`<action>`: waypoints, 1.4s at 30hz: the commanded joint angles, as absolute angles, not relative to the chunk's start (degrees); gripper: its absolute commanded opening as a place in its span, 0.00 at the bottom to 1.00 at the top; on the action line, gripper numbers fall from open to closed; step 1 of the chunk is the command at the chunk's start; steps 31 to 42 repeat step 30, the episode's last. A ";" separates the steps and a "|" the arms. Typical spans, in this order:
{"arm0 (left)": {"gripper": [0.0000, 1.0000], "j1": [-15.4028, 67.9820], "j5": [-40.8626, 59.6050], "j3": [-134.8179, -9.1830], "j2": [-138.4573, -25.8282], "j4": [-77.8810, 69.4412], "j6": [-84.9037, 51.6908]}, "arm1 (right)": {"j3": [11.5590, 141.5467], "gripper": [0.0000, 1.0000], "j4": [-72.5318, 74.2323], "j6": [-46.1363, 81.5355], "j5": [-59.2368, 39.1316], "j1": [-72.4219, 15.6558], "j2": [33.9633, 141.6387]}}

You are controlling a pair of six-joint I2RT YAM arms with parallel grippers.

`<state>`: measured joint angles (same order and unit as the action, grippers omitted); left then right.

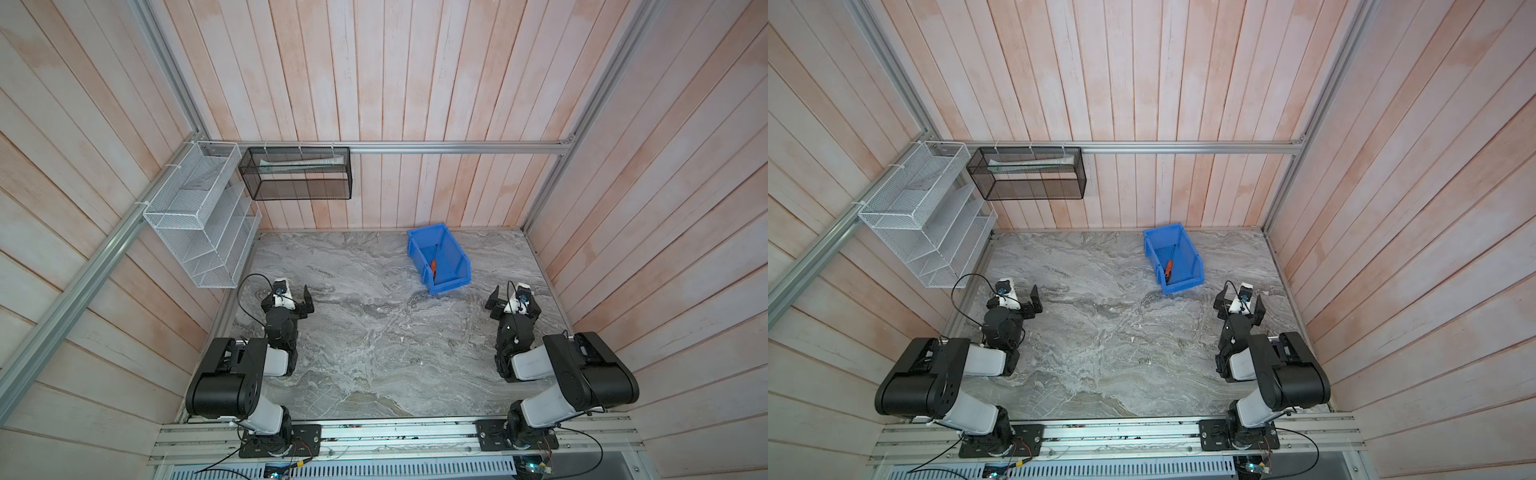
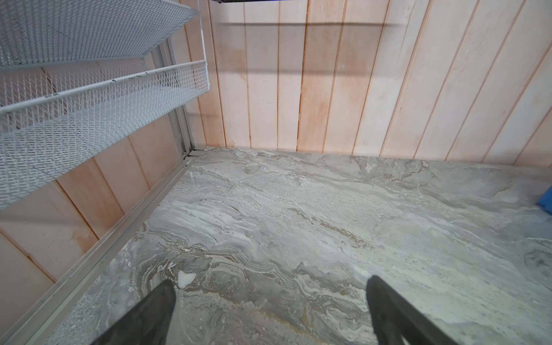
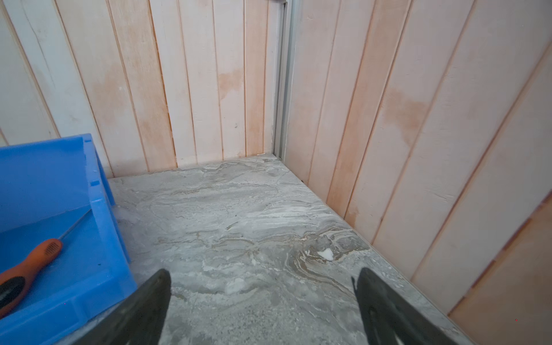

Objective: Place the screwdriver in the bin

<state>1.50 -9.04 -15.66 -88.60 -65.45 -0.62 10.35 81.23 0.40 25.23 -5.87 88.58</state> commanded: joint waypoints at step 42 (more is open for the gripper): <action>1.00 1.30 -8.09 -16.07 -88.40 -64.82 -1.04 | 11.50 0.98 76.97 2.86 19.86 -5.04 88.77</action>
